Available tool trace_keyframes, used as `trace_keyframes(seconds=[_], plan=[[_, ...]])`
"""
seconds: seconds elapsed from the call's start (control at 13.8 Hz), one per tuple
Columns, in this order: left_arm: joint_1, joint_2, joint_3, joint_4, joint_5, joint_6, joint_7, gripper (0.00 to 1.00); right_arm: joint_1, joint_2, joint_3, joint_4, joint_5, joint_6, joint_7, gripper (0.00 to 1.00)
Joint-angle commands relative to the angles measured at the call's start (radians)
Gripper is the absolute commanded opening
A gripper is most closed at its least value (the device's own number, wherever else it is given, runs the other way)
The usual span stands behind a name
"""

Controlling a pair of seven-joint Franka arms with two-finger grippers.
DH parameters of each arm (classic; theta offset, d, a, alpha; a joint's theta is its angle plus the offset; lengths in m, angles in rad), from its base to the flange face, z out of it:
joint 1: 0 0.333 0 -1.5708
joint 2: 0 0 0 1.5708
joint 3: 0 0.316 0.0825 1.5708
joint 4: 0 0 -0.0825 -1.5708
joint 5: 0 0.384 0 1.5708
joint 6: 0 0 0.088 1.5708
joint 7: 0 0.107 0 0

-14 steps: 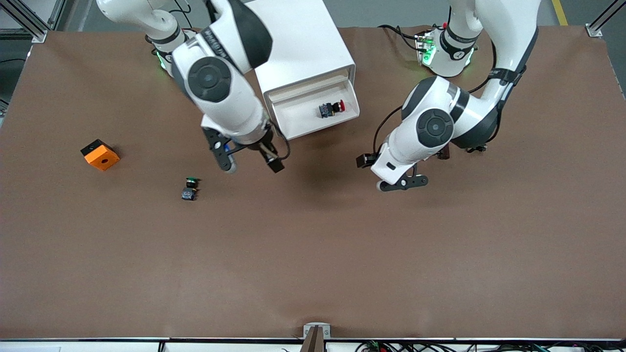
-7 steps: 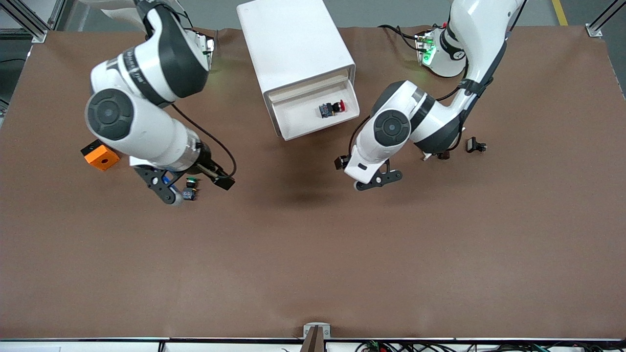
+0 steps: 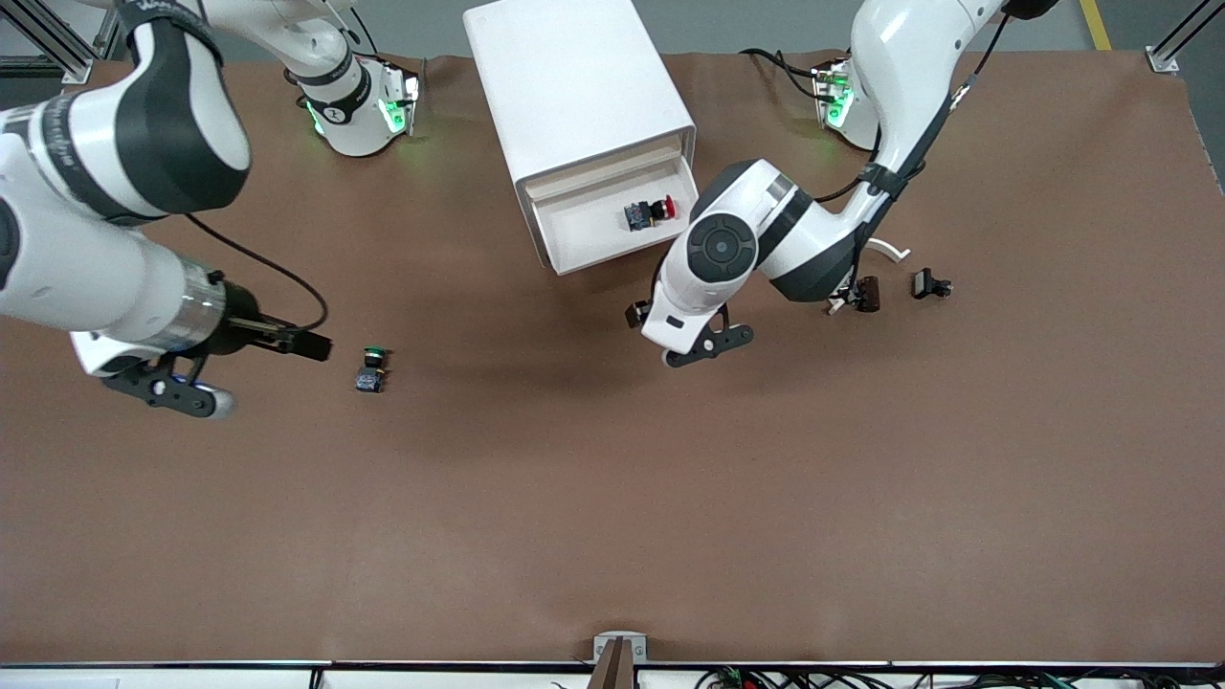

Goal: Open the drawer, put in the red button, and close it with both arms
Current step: 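Push the drawer shut with the left gripper while the right gripper withdraws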

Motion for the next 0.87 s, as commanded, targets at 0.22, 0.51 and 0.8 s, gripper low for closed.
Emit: trace_keyframes(seconds=[0.22, 0.51, 0.8], plan=[[-0.081, 0.034, -0.005, 0.016, 0.007, -0.006, -0.077, 1.0, -0.138, -0.026, 0.017, 0.038, -0.042, -0.07, -0.361, 1.0], [-0.112, 0.054, -0.008, 0.014, 0.005, -0.012, -0.117, 1.0, -0.187, -0.053, 0.019, 0.052, -0.08, -0.113, -0.42, 1.0], [-0.112, 0.054, -0.027, 0.019, -0.115, -0.017, -0.125, 1.0, -0.189, -0.053, 0.019, 0.109, -0.124, -0.168, -0.412, 1.0]])
